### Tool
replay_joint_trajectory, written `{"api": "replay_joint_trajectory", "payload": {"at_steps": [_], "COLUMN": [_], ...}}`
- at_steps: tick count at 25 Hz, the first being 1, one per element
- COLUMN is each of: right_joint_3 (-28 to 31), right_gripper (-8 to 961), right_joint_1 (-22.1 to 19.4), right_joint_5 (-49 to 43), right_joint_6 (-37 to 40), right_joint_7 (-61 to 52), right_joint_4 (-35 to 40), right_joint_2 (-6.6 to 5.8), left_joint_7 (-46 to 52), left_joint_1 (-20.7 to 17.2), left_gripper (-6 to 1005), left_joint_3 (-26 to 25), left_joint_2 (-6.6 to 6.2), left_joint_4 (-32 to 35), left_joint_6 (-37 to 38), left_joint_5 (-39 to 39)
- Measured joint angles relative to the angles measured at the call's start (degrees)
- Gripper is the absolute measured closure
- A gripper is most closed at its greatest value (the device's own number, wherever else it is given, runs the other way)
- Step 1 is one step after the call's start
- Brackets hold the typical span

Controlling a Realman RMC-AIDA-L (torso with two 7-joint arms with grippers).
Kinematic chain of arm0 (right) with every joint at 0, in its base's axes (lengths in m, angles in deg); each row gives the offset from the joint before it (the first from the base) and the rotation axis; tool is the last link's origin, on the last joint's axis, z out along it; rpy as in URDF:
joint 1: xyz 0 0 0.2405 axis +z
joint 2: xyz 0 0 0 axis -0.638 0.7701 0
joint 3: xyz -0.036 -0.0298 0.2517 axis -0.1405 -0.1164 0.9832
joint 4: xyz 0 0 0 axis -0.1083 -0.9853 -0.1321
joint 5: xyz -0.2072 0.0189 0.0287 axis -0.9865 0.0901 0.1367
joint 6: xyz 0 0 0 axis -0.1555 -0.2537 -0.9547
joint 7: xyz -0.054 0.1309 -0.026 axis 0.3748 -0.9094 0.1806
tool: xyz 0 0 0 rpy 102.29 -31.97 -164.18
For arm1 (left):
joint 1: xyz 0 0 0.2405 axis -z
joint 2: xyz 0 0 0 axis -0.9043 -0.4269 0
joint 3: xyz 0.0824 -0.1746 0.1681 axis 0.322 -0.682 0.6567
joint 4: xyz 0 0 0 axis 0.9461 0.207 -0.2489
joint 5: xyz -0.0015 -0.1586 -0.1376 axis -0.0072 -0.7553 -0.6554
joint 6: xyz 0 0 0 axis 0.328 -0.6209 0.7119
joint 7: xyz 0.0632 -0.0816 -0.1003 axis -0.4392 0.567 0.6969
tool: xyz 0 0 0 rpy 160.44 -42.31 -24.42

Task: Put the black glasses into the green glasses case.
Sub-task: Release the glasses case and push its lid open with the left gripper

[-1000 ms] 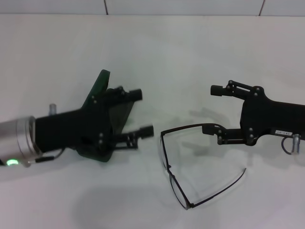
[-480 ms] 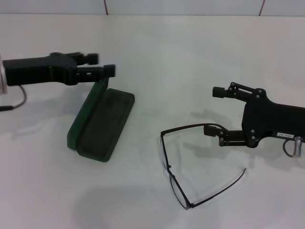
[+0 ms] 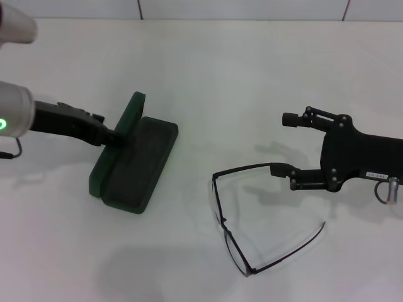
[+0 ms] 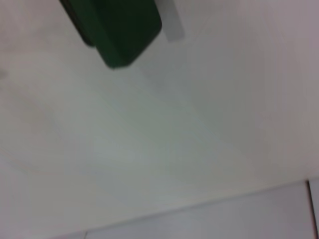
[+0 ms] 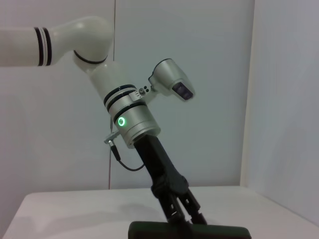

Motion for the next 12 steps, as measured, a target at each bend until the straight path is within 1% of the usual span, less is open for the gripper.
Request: {"api": "replay_joint_trajectory", "payload": {"at_steps": [4,6,11,12], "right_joint_3": [0.0,-0.01,-0.01,-0.03], "right_gripper": [68,68,68,68], "right_joint_1": [-0.24,-0.29,-0.4,-0.4], "right_joint_5": [-0.07,0.01,0.31,0.32], "right_joint_6": [-0.25,-0.23,0.18,0.25], "right_joint_7": [0.3,0.51,0.61,0.61], "right_joint_4": [0.01,-0.03,-0.07,-0.07], "right_joint_2": [-0.01,0.01,0.09,0.12], "left_joint_7": [3.68,4.11,5.24,5.16], "left_joint_1": [0.28,0.35,1.06,1.08], "left_gripper": [263,269,286,325], "left_joint_3": [2.98,2.97,2.75,2.83], "left_joint_2": [-0.16,-0.17,-0.69,-0.71], "left_joint_4": [0.06,0.06,-0.55,-0.56], "left_joint_6": [-1.72,-1.71,-1.36,-1.35], "left_joint_5": [2.22,2.27,2.38,2.46]}}
